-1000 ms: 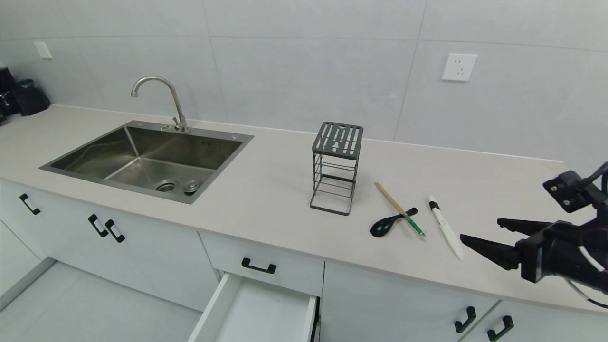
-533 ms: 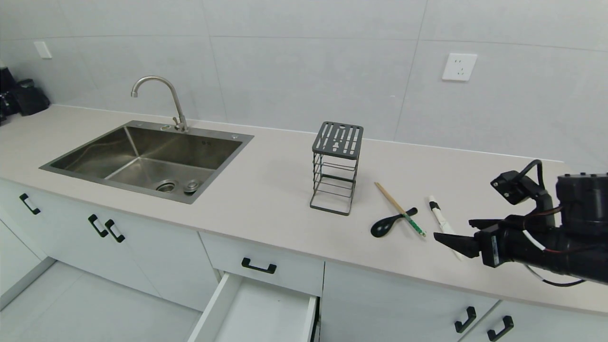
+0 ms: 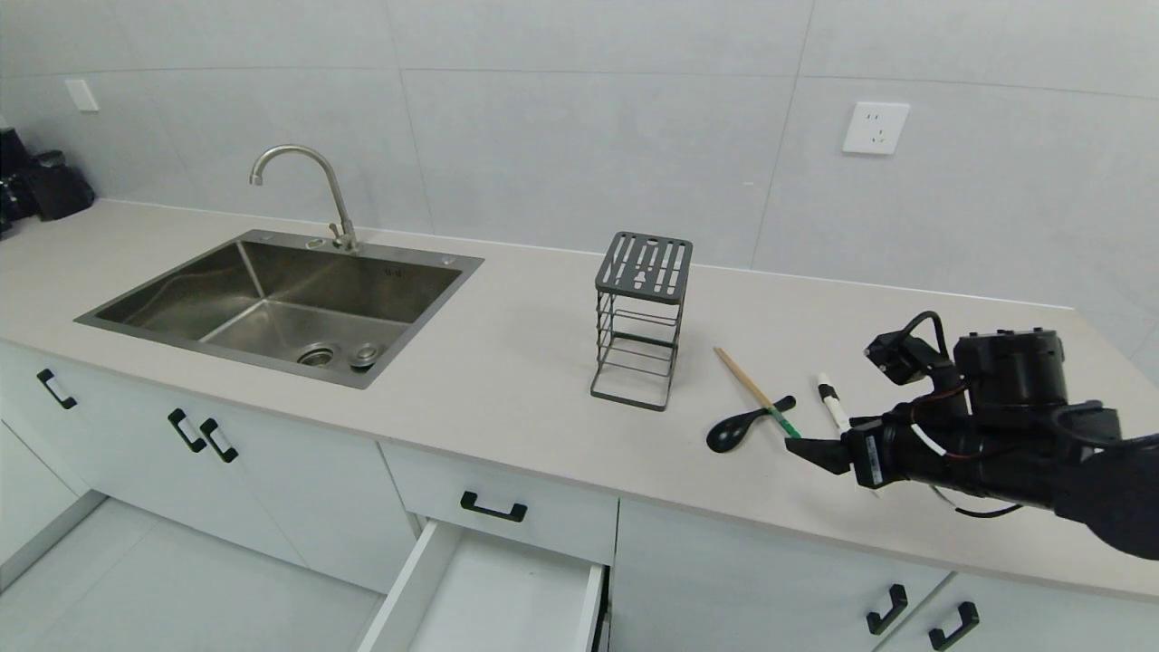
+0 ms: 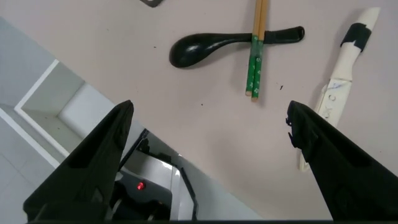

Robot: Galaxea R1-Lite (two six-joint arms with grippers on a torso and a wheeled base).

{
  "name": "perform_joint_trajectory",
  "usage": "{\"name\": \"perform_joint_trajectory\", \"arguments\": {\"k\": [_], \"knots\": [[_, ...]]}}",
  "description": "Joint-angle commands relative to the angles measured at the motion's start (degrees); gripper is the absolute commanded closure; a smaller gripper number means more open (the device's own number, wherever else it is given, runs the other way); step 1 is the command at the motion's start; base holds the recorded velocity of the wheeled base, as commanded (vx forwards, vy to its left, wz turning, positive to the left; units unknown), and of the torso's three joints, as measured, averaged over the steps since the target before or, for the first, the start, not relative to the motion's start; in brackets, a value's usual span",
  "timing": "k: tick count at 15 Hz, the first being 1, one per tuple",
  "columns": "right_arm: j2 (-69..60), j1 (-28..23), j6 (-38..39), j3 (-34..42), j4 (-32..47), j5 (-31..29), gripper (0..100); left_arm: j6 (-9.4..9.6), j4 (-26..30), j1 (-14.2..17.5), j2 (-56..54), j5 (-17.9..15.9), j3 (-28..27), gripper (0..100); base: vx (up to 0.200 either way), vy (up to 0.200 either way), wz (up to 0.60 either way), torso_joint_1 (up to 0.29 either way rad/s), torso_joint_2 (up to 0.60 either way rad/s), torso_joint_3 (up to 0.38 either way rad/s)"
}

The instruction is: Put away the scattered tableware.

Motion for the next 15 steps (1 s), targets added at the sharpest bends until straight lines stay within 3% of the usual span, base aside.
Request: {"name": "perform_joint_trajectory", "arguments": {"k": [1,15], "knots": [[6.8,0.1,0.2,-4.0,-0.2,-1.4,0,0.00,0.0,0.0,0.1,0.0,0.0,0,0.000,0.000,0.00,0.000,0.00,0.000],[22.1,-0.5,0.4,-16.3,-0.2,-4.5,0,0.00,0.0,0.0,0.1,0.0,0.0,0,0.000,0.000,0.00,0.000,0.00,0.000]]}}
